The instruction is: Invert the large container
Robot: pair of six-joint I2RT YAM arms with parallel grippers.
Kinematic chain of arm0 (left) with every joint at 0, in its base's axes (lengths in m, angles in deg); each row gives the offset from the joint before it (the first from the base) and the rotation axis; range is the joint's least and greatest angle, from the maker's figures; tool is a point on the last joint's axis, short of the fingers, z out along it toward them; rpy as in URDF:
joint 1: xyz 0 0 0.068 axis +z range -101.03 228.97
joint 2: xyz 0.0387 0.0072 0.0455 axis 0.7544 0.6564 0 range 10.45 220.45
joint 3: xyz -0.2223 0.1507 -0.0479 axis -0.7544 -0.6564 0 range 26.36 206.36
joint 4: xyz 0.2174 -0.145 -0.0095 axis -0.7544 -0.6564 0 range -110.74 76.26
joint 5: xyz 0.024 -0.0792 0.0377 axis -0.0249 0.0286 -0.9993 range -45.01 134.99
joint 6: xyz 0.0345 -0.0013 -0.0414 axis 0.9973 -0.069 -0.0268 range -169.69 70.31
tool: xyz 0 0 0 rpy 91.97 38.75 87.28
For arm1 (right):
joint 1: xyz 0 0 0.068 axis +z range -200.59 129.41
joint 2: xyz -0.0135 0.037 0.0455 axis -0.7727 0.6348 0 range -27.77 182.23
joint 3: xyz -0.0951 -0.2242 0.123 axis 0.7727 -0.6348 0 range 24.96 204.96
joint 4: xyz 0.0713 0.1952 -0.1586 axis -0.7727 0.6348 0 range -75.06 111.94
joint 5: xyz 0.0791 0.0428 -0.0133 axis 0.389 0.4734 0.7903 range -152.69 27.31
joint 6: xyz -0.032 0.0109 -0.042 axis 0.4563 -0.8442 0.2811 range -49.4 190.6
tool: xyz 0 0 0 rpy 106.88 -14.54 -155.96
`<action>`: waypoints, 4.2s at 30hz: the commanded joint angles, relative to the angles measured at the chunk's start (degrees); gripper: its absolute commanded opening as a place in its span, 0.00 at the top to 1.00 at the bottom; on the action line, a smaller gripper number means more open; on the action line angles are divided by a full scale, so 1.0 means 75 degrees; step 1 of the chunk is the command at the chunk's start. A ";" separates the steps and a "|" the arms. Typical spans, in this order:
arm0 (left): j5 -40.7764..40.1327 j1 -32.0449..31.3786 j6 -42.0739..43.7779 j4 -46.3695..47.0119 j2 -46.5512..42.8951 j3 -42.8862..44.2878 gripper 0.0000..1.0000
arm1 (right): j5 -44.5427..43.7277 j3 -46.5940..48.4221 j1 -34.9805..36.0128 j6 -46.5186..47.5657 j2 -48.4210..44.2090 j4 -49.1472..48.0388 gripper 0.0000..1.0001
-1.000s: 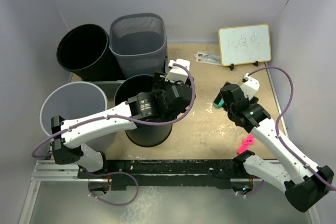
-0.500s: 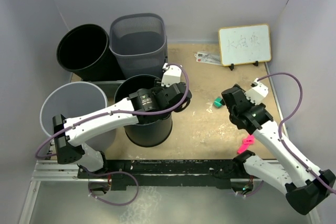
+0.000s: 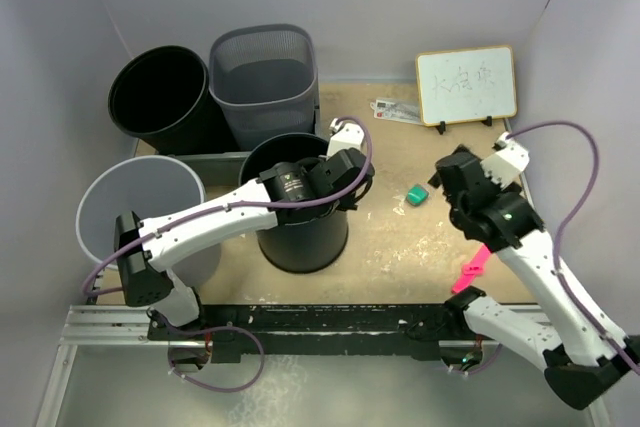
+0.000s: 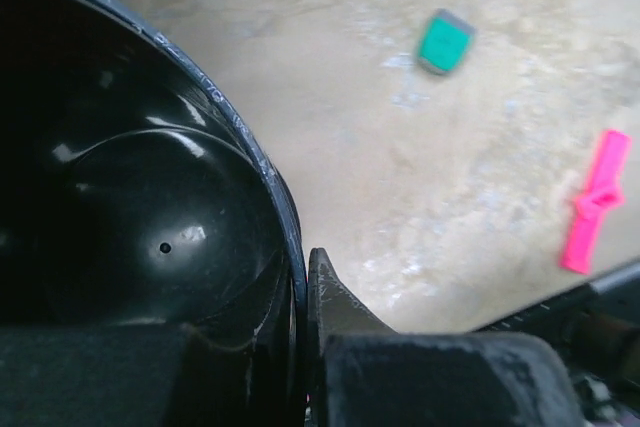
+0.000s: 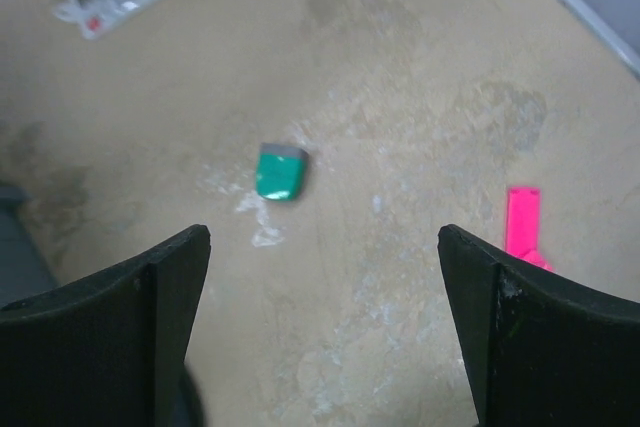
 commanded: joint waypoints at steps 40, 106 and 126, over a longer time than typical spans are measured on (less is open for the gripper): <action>0.3261 0.2287 -0.2053 0.4929 -0.3142 -0.5131 0.40 | 0.7422 0.1434 -0.2028 0.4267 0.0664 -0.1464 0.00; 0.2288 0.2369 -0.0333 0.3134 -0.3234 -0.3279 0.27 | 0.2937 0.7679 -0.2550 0.7841 0.2617 -0.0945 1.00; 0.2237 0.2369 -0.0696 0.3636 -0.3522 -0.3946 0.27 | 0.0266 0.3275 -0.2561 1.1651 0.3485 -0.7974 1.00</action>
